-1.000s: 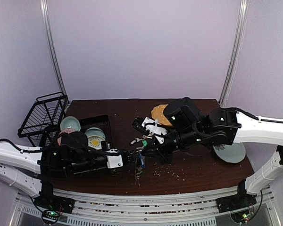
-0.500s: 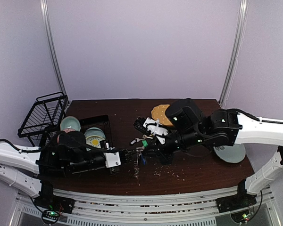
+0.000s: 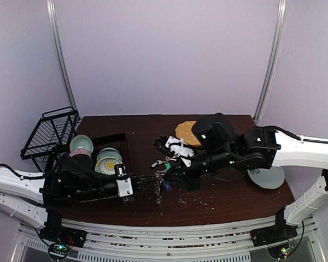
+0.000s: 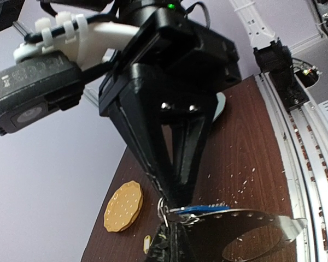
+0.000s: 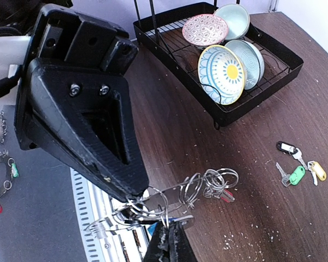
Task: Put the keys on the keyring
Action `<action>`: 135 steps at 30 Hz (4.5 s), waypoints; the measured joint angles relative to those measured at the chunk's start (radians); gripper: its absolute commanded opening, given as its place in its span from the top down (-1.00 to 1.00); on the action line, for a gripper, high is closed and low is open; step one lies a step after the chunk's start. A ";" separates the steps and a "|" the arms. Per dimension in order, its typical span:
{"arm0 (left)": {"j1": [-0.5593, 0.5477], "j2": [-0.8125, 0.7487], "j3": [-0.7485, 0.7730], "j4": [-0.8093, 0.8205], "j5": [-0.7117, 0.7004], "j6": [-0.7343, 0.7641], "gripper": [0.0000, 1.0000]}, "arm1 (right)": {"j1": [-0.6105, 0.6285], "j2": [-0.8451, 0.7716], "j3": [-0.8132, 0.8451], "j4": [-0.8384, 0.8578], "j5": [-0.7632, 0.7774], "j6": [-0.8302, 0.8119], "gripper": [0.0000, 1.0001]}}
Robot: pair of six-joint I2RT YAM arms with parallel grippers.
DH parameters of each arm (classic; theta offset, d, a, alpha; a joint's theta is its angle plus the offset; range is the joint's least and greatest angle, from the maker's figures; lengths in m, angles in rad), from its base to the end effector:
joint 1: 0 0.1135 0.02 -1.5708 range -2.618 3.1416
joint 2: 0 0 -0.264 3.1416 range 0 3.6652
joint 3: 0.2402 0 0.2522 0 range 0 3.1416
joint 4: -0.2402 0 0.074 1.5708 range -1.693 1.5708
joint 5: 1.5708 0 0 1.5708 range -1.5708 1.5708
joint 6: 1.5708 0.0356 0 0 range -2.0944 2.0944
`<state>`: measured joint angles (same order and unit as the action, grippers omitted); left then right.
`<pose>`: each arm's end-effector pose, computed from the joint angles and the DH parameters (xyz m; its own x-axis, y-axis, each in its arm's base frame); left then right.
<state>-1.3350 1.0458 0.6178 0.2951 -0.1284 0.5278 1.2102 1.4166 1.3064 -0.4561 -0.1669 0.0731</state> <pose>0.0614 -0.2360 0.2804 0.4440 0.2901 -0.8478 0.8231 0.2419 0.5139 0.1079 0.3030 0.3485 -0.2598 -0.4848 -0.8351 -0.9557 0.2529 0.1505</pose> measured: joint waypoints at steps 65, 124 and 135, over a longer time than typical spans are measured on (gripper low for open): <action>-0.007 0.002 -0.138 0.464 0.217 -0.195 1.00 | 0.013 -0.173 -0.204 0.396 -0.274 -0.232 0.52; 0.057 -0.073 0.032 0.012 0.179 -0.329 0.52 | 0.016 -0.087 0.085 -0.220 0.000 -0.240 1.00; 0.061 0.123 0.129 -0.066 0.266 -0.327 0.59 | 0.030 -0.049 0.097 -0.246 -0.031 -0.298 1.00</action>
<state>-1.2739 1.1690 0.7467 0.2287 0.1379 0.2005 1.2400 1.3678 1.4029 -0.7017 -0.1974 -0.2253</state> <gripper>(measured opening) 0.211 0.016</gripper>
